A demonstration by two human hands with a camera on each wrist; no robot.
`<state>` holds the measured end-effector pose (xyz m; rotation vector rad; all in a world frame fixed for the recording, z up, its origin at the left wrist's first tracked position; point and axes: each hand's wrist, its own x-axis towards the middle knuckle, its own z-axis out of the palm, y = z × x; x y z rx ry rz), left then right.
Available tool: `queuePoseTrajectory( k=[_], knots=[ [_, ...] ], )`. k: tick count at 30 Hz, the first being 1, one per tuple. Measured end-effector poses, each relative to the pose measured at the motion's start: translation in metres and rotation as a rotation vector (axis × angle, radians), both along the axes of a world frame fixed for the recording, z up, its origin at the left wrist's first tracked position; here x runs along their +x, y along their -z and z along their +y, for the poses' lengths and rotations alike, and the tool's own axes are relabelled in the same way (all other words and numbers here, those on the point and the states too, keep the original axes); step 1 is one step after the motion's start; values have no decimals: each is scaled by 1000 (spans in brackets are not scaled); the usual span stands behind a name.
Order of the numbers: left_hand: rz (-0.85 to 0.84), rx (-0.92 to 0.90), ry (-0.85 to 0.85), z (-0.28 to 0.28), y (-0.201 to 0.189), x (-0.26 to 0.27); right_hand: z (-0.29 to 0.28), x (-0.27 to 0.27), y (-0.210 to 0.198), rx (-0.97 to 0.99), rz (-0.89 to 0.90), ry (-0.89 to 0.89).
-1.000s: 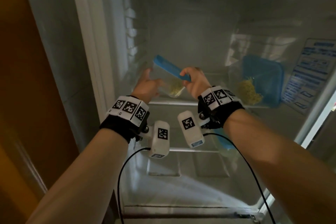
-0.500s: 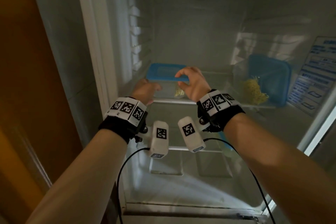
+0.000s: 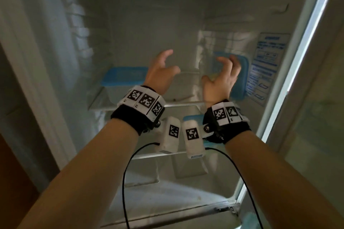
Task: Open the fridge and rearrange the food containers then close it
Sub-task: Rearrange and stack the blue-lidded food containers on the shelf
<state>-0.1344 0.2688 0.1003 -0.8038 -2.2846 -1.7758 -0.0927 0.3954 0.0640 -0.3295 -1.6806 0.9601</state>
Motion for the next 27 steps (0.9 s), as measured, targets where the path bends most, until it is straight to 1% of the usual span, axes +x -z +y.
queuePoseTrajectory(
  k=[2,4,6,7,9,11,12,15,17,20,24,25,27],
  knots=[
    [-21,-77,76,15,0,-2,4,3,-1,10,42,19],
    [-50,-137,200,34,-1,-1,16,6,-1,-22,48,37],
    [-67,-219,311,47,-1,1,31,2,5,0,60,57],
    [-75,-243,353,52,-1,1,39,0,9,-4,47,49],
    [-95,-273,394,60,1,-2,50,-3,13,-78,-11,-16],
    [-107,-297,387,64,6,-8,59,-4,19,-144,-70,-60],
    [-112,-294,372,64,8,-11,64,-5,22,-147,-96,-68],
    [-165,-246,324,59,14,-18,69,-5,21,-112,-153,-89],
    [-199,-227,297,53,17,-21,69,-8,19,-98,-157,-147],
    [-256,-155,258,43,21,-29,62,-14,12,28,-152,-223],
    [-424,-54,216,33,30,-42,50,-28,11,252,-331,-291],
    [-467,-27,203,31,32,-45,47,-29,15,287,-364,-298],
    [-534,20,169,30,35,-49,42,-29,20,276,-402,-303]
  ],
)
